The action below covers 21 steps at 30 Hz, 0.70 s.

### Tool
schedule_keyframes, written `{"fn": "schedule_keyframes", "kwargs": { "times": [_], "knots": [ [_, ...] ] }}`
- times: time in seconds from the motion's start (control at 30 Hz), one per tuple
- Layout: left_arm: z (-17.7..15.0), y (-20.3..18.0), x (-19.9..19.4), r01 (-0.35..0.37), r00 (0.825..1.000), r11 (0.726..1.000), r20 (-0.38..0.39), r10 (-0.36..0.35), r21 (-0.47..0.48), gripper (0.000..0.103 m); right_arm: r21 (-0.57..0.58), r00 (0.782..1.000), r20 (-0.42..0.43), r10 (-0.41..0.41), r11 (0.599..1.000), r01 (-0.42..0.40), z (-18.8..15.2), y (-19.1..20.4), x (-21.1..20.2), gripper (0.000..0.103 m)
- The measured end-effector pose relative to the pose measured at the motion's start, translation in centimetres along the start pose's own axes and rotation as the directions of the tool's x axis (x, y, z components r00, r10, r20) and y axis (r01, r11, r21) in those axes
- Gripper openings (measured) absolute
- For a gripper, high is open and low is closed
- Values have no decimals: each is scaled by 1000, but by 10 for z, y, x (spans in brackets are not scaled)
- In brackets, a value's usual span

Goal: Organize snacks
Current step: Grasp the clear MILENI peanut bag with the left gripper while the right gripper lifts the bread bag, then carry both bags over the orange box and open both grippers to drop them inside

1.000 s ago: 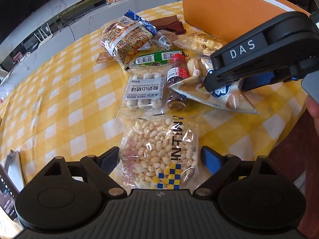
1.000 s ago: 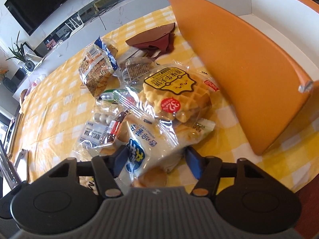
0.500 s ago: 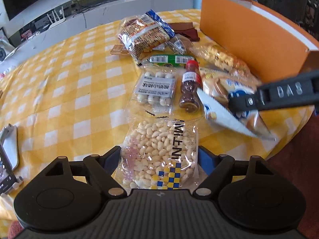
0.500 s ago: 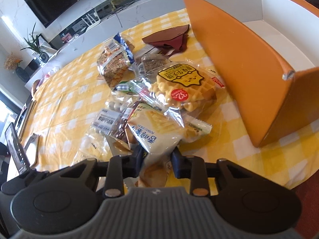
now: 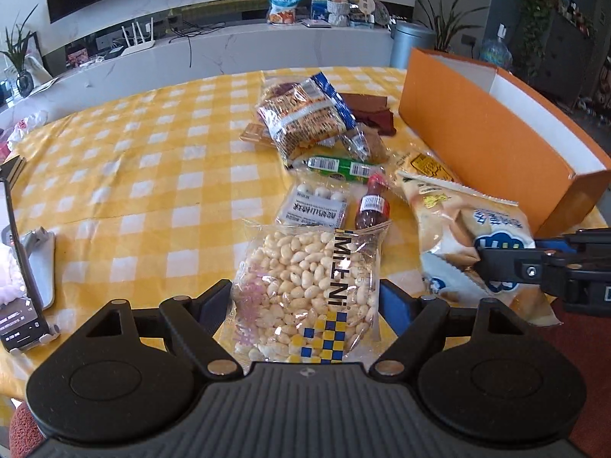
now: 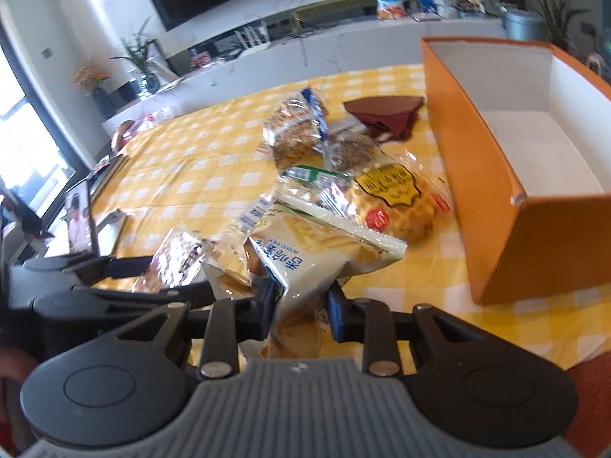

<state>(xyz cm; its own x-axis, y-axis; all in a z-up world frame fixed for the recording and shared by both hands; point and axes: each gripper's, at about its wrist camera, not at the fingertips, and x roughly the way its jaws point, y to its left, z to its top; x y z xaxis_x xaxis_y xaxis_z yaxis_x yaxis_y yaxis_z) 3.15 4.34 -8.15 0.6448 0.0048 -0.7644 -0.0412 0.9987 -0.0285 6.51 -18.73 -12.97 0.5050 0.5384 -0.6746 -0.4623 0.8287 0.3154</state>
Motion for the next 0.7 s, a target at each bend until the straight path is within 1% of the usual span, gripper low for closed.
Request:
{"fn": "schedule_keyframes", "kwargs": {
  "times": [0.13, 0.23, 0.33, 0.43, 0.53, 0.7],
  "knots": [
    [10, 2, -15, 19, 999, 999, 39, -18, -36, 94, -21, 998, 55, -6, 1000, 7, 5, 3, -17, 27],
    [22, 0, -29, 57, 995, 997, 84, -52, -54, 94, -38, 994, 107, -17, 999, 21, 11, 2, -33, 26],
    [39, -6, -40, 100, 989, 992, 117, -91, -72, 94, -62, 986, 163, -44, 997, 54, 19, 0, -51, 27],
    [55, -17, -48, 153, 978, 986, 152, -141, -70, 94, -85, 974, 213, -80, 991, 100, 29, -5, -68, 27],
    [73, -31, -50, 207, 965, 977, 173, -195, -54, 94, -116, 960, 246, -132, 980, 164, 39, -14, -82, 27],
    [103, -59, -43, 292, 940, 956, 191, -283, -23, 94, -144, 945, 248, -214, 956, 254, 58, -37, -97, 27]
  ]
}}
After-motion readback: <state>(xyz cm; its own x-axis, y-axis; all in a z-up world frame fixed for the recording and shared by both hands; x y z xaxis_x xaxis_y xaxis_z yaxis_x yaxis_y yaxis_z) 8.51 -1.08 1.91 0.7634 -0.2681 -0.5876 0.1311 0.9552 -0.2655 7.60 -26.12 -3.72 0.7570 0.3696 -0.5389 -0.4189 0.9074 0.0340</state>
